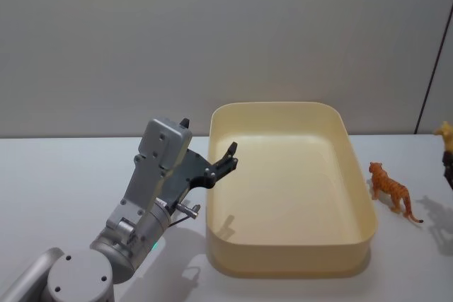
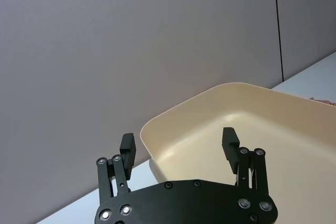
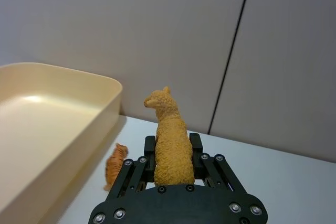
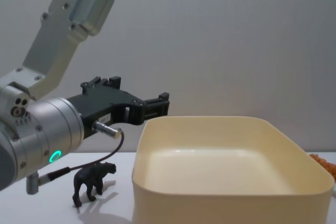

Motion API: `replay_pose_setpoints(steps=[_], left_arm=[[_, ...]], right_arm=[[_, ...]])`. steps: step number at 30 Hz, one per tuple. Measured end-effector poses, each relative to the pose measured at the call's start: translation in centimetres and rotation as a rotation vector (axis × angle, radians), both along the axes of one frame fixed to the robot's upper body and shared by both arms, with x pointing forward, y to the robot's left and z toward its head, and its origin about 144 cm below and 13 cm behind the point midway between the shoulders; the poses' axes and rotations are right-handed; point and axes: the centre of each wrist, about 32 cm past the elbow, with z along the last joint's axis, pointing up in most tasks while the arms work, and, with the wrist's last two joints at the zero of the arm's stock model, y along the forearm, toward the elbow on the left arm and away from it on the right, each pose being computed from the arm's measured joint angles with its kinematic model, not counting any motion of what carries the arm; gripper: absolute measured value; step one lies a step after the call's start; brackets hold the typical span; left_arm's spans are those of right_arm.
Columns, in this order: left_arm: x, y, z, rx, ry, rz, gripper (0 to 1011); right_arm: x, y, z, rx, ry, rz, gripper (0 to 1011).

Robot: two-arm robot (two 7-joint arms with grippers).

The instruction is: Pick up the toy alternately with two hands and place it into the central storage box.

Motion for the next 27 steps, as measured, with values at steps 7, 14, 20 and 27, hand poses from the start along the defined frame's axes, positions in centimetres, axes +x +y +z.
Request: replay_pose_setpoints(steps=[7, 14, 20, 27], left_arm=[[0.0, 0.0, 0.0, 0.0, 0.0, 0.0, 1001], [0.0, 0.0, 0.0, 0.0, 0.0, 0.0, 1002], [0.0, 0.0, 0.0, 0.0, 0.0, 0.0, 1002], [0.0, 0.0, 0.0, 0.0, 0.0, 0.0, 1001]], right_arm=[[0.7, 0.9, 1.1, 0.029, 0.0, 0.086, 358], [2.4, 2.7, 1.7, 0.062, 0.017, 0.182, 358], [4.9, 5.2, 1.7, 0.092, 0.039, 0.268, 358], [8.3, 8.3, 1.7, 0.124, 0.059, 0.353, 503]])
